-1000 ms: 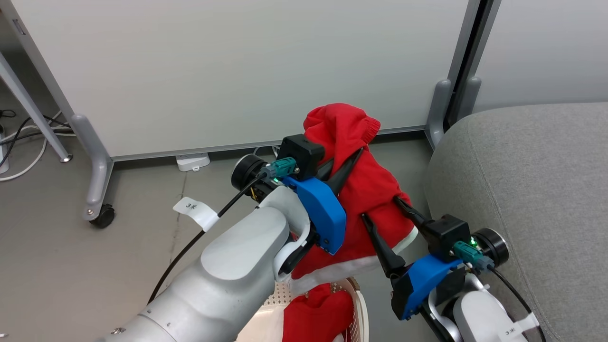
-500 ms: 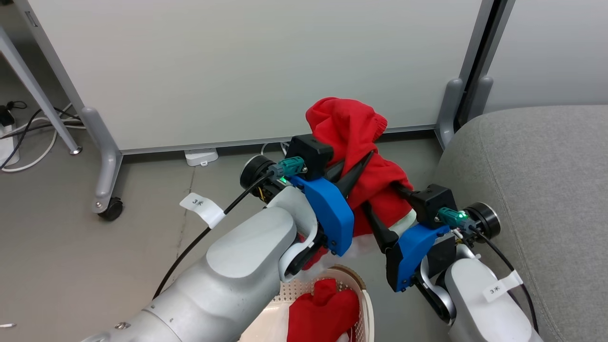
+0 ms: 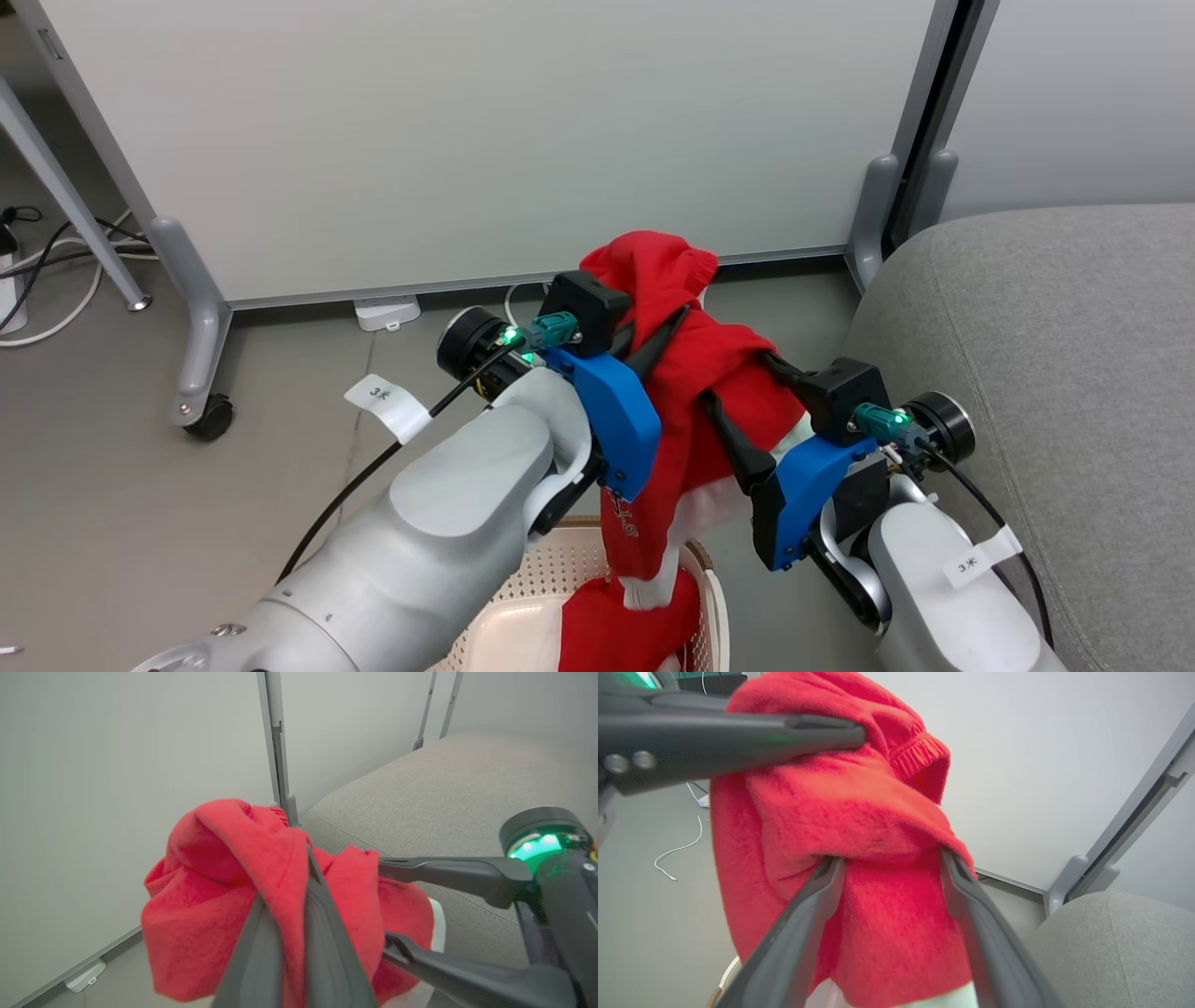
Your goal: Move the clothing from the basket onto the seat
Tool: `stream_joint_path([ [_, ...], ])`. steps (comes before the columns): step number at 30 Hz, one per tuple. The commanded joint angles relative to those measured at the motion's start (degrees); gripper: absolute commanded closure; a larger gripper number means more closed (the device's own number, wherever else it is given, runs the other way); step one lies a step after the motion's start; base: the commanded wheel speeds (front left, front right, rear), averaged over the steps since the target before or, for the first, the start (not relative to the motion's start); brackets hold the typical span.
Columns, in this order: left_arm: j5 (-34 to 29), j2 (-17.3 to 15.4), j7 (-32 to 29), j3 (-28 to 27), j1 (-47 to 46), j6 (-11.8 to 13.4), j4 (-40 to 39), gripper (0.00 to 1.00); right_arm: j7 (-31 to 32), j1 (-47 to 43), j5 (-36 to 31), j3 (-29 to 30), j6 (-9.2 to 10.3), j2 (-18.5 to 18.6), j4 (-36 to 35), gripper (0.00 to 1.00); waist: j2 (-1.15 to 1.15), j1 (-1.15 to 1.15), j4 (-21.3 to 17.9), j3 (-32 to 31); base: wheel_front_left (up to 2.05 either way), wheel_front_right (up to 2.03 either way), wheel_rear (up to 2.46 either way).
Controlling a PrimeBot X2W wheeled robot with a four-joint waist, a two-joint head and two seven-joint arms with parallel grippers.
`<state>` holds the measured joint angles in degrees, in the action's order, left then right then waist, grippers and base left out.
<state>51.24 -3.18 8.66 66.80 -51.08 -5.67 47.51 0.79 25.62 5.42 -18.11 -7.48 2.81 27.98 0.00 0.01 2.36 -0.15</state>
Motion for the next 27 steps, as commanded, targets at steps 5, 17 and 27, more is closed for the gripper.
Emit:
stream_joint_path([
  [5, -0.85, -0.72, 0.77, 0.96, -1.32, -0.71, 2.80, 1.00, 0.89, -1.87, -0.18, -0.32, -0.03, 0.14, -2.32, 0.00, 0.00, -0.01, -0.35, -0.01, 0.00, 0.00, 0.00],
  [17, -0.93, -0.66, 1.09, 3.77, -1.67, -1.81, 3.54, 1.00, 3.06, -3.59, -1.50, 0.38, -0.03, 0.14, -4.38, 0.00, 0.00, -0.01, 0.34, -0.20, 0.00, 0.00, 0.00],
  [27, -0.34, -2.96, -0.71, 6.53, -2.02, -1.77, -8.75, 1.00, 3.19, -1.87, -0.45, -0.19, -0.03, 0.14, -0.22, 0.00, 0.00, -0.01, 1.16, 0.00, 0.00, 0.00, 0.00],
])
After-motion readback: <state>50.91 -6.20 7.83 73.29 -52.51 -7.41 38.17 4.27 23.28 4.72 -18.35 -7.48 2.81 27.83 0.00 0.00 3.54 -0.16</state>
